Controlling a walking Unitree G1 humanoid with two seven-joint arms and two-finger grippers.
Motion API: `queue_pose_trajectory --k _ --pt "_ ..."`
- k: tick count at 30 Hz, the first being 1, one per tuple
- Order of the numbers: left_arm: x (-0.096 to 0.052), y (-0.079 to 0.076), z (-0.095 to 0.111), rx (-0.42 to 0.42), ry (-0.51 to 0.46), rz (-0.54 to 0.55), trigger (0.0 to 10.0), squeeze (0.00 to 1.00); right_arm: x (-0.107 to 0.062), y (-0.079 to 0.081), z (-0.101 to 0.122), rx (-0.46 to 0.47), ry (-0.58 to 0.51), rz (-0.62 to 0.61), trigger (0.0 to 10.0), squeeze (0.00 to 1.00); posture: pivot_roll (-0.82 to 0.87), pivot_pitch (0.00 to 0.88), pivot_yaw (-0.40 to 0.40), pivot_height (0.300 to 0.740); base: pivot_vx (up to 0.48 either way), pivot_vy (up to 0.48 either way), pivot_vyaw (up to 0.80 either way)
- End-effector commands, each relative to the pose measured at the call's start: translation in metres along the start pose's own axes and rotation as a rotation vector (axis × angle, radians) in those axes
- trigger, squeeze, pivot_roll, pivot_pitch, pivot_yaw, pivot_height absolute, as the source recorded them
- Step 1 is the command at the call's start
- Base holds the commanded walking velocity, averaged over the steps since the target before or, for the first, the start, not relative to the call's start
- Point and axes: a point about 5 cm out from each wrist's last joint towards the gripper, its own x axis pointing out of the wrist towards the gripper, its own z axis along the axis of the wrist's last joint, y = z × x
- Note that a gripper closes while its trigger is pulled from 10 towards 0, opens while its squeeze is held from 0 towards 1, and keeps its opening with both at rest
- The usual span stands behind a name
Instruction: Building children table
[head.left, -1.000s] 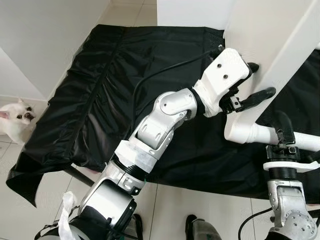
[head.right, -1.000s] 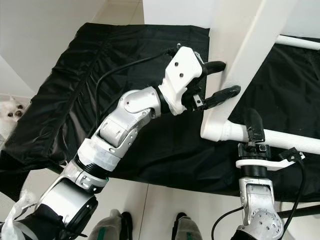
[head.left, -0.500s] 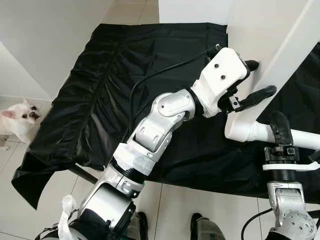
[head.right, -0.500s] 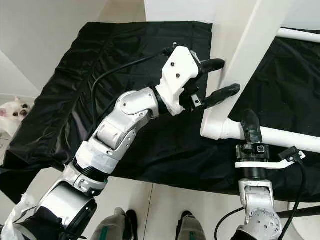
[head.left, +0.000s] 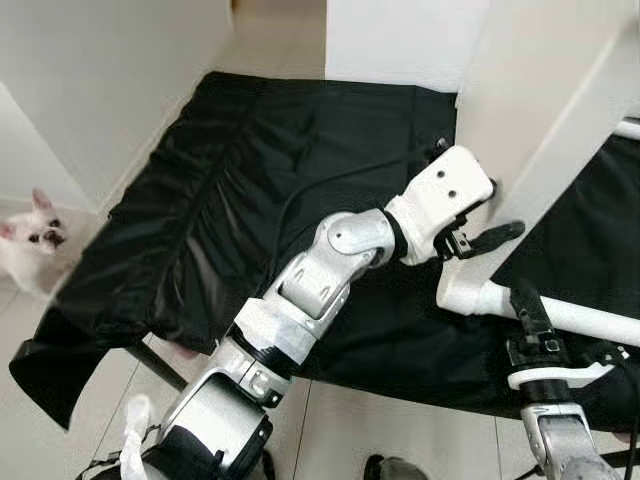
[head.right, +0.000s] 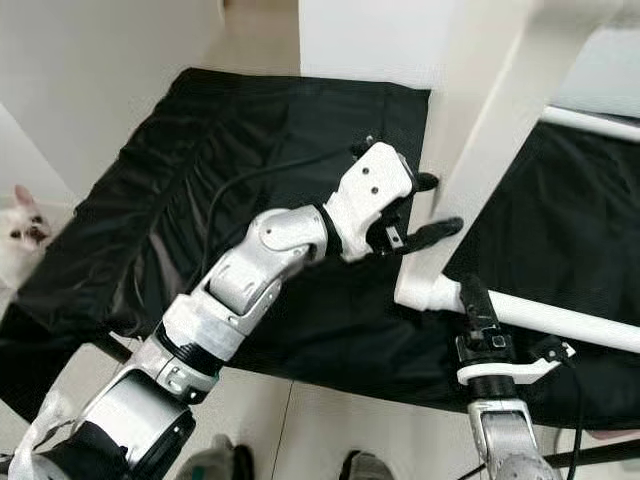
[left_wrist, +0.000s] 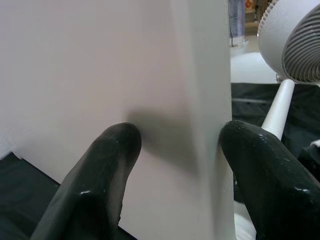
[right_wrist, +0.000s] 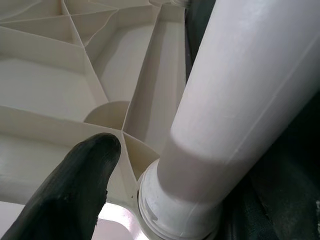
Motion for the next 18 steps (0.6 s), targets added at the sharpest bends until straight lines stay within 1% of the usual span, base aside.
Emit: queue_pose_trajectory --k 1,18 --pt "0.0011 0.0033 0.0002 0.003 0.009 0.058 10.0 0.0 -0.1412 0.0029 -0.0779 0.249 -0.047 -0.196 10.0 0.0 0.03 0.154 0.116 0.74 0.0 0.0 0.0" --pt "0.0011 0.0033 0.0002 0.003 0.009 0.058 10.0 0.0 -0.1412 0.0029 -0.0779 0.249 -0.047 -0.196 10.0 0.0 0.03 0.154 0.116 0.74 0.0 0.0 0.0"
